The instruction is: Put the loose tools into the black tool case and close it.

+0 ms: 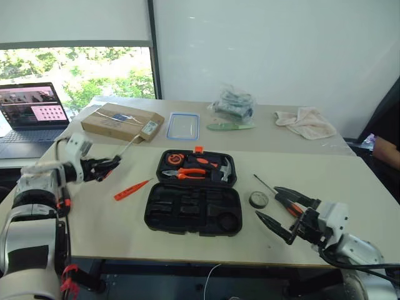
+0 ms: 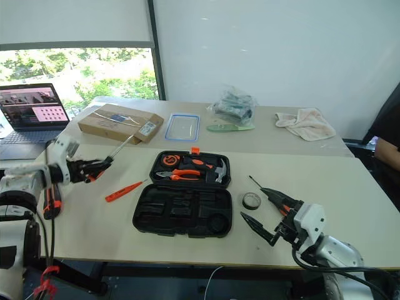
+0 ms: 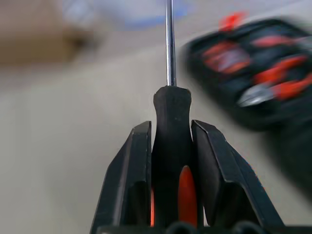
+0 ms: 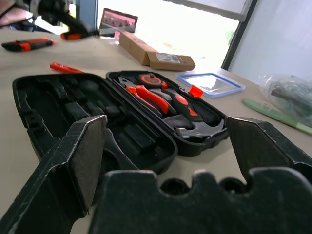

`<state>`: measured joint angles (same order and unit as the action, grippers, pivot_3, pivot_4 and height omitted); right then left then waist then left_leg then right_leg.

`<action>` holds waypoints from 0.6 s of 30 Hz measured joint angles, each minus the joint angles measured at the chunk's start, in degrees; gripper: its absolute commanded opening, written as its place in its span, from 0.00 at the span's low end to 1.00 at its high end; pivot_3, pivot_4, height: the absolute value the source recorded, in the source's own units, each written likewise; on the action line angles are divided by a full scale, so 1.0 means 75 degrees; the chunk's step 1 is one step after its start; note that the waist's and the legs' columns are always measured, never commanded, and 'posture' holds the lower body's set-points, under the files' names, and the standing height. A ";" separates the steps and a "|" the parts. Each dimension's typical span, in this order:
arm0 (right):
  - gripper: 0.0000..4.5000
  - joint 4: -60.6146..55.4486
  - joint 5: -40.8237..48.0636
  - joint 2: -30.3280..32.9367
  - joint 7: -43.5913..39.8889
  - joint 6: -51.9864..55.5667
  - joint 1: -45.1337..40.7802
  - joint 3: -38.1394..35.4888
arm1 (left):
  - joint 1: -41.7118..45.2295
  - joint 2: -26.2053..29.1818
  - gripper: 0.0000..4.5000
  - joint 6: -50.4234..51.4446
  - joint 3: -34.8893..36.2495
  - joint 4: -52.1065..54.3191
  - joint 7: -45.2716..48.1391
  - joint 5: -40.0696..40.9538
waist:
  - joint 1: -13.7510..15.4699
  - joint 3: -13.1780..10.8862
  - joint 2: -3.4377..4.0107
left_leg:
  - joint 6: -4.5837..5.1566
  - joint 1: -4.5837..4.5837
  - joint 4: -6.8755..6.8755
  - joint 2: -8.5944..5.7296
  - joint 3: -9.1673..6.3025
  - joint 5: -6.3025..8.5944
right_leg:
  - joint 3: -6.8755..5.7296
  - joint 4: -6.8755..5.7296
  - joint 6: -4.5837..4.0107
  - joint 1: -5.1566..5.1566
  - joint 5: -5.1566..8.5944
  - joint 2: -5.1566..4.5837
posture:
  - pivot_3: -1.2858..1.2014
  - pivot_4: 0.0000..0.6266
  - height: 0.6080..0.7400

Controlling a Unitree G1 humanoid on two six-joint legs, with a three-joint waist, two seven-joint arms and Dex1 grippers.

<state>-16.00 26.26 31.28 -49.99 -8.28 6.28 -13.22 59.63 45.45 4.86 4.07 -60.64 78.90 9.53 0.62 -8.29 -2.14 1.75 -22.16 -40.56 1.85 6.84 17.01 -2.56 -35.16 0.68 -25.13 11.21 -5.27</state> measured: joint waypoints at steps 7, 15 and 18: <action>1.00 -0.0084 0.0121 0.0218 -0.0133 0.0041 0.0384 -0.0167 | -0.0588 -0.0929 0.17 -0.0925 -0.1757 0.2777 0.1434 -0.0695 | -0.0012 0.0000 0.0002 | 0.0020 0.0014 -0.0029 -0.0002 -0.0031 0.0012 | 0.0036 -0.0006 0.0008 0.0011 -0.0003 0.0004 | 0.52 0.24 1.00; 1.00 -0.0416 0.0149 0.0218 -0.0021 0.0204 0.0529 -0.0169 | -0.0909 -0.1539 0.17 -0.1490 -0.2780 0.3097 0.0424 -0.1884 | -0.0026 0.0000 0.0003 | 0.0095 0.0012 -0.0049 0.0001 -0.0052 0.0053 | 0.0041 -0.0020 0.0011 0.0007 -0.0006 0.0003 | 0.52 0.24 1.00; 1.00 -0.0524 0.0149 0.0216 0.0045 0.0293 0.0562 -0.0165 | -0.0855 -0.1741 0.17 -0.1640 -0.2881 0.2703 0.0048 -0.2125 | 0.0001 -0.0001 0.0003 | 0.0101 0.0007 -0.0056 0.0000 -0.0053 0.0057 | 0.0039 -0.0017 0.0015 0.0007 -0.0008 0.0002 | 0.52 0.24 1.00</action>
<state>-19.93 27.38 32.90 -49.65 -6.08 10.50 -14.46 53.22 32.40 -7.44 -17.53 -40.37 79.26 -6.40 0.63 -8.30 -2.12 2.51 -22.11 -40.98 1.86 6.44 17.44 -2.27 -35.29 0.79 -25.08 11.15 -5.26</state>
